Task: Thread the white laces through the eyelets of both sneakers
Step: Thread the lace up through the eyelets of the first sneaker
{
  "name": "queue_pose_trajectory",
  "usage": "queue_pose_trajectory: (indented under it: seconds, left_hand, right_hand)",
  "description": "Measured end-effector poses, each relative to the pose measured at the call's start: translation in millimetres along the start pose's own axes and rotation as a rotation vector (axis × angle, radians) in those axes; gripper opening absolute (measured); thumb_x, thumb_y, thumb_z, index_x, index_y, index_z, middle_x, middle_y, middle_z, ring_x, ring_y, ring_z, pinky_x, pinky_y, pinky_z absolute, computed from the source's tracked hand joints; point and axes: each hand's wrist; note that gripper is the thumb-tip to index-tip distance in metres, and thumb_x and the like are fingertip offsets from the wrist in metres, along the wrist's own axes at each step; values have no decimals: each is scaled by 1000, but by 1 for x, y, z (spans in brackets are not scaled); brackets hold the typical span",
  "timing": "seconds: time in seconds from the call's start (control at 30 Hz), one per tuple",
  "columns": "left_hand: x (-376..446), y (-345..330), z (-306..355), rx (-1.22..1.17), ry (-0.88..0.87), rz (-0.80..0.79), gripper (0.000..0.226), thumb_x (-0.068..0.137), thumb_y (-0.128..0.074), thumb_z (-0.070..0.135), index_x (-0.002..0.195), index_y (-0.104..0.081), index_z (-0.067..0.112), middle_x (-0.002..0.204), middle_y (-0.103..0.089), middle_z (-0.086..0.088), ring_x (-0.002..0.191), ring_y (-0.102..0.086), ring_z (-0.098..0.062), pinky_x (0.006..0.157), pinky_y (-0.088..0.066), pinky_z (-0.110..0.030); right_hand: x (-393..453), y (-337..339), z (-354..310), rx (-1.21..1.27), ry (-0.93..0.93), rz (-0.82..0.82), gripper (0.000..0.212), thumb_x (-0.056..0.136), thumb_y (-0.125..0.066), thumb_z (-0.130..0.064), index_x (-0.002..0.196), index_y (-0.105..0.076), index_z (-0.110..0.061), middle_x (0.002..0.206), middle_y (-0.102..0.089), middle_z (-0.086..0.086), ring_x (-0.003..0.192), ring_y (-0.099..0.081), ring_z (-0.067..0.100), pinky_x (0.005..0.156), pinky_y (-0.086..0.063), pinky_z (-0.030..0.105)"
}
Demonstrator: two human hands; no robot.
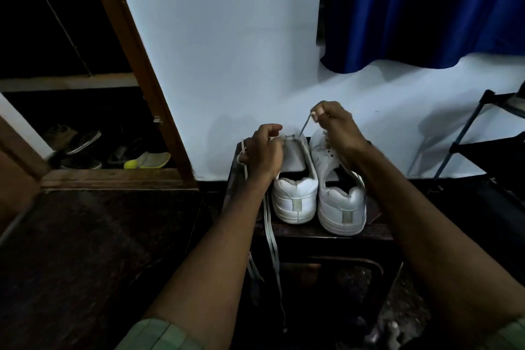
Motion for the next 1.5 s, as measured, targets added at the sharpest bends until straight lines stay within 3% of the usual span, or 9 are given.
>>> queue_pose_trajectory:
  seconds: [0.17,0.3,0.43,0.83,1.07,1.2,1.27,1.37,1.5]
  left_hand:
    - [-3,2,6,76,-11,6,36,76,-50,28,103,-62,48,108,-65,22,121,-57,-18,106,-44,-51]
    - [-3,3,6,85,-14,26,38,74,-49,26,104,-62,46,108,-65,20,120,-58,-18,104,-46,-52]
    - [-3,2,5,91,-38,37,39,73,-47,26,104,-61,45,107,-65,19,120,-58,-19,104,-45,-53]
    - [1,3,0,260,-177,14,32,87,-54,26,114,-69,35,124,-67,12,123,-56,-20,108,-34,-43]
    - [0,1,0,360,-217,4,45,83,-45,30,123,-65,31,132,-63,8,129,-52,-20,100,-25,-34]
    - [0,2,0,346,-222,-2,53,77,-41,33,125,-64,31,133,-62,8,130,-52,-20,109,-32,-42]
    - [-1,1,0,346,-220,-6,53,78,-41,33,126,-63,31,134,-61,8,130,-50,-20,107,-29,-39]
    - [-1,3,-1,321,-208,1,52,79,-42,33,126,-63,30,132,-62,8,129,-51,-20,107,-28,-38]
    - [-1,3,-1,318,-208,2,51,79,-43,35,126,-63,29,130,-62,8,128,-52,-21,104,-28,-37]
  right_hand:
    - [-2,4,-13,556,-201,4,29,97,-39,-4,73,-42,-20,61,-47,1,54,-41,19,55,-39,30]
    - [2,0,-1,-263,72,46,14,99,-57,-33,88,-56,-23,61,-58,-10,57,-52,14,59,-41,32]
    - [-1,-11,-5,-879,125,-102,29,92,-66,-33,119,-71,-24,111,-74,11,106,-66,37,90,-53,42]
    - [-6,-10,-4,-1035,143,-119,23,89,-67,-18,111,-73,-21,112,-72,11,105,-66,37,84,-50,40]
    - [2,-3,-11,-124,86,-62,29,95,-53,-7,75,-64,-25,82,-66,-7,72,-54,4,73,-39,29]
    - [-1,0,-24,463,-96,-45,19,98,-45,-8,84,-56,-16,90,-72,1,86,-64,18,82,-44,36]
    - [-4,-2,-25,617,-157,-74,21,98,-40,-4,81,-48,-13,63,-56,2,60,-58,17,72,-46,39]
    - [-1,-9,-21,115,-49,-7,22,101,-49,-24,81,-47,-15,61,-46,-6,54,-41,11,59,-35,30]
    - [1,-17,-15,-586,44,-49,24,95,-66,-30,113,-60,-15,102,-69,8,98,-64,28,80,-46,36]
Point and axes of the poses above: each hand's wrist, its own x-axis towards the middle knuckle, its own y-axis out of the back of the hand, z = x × y
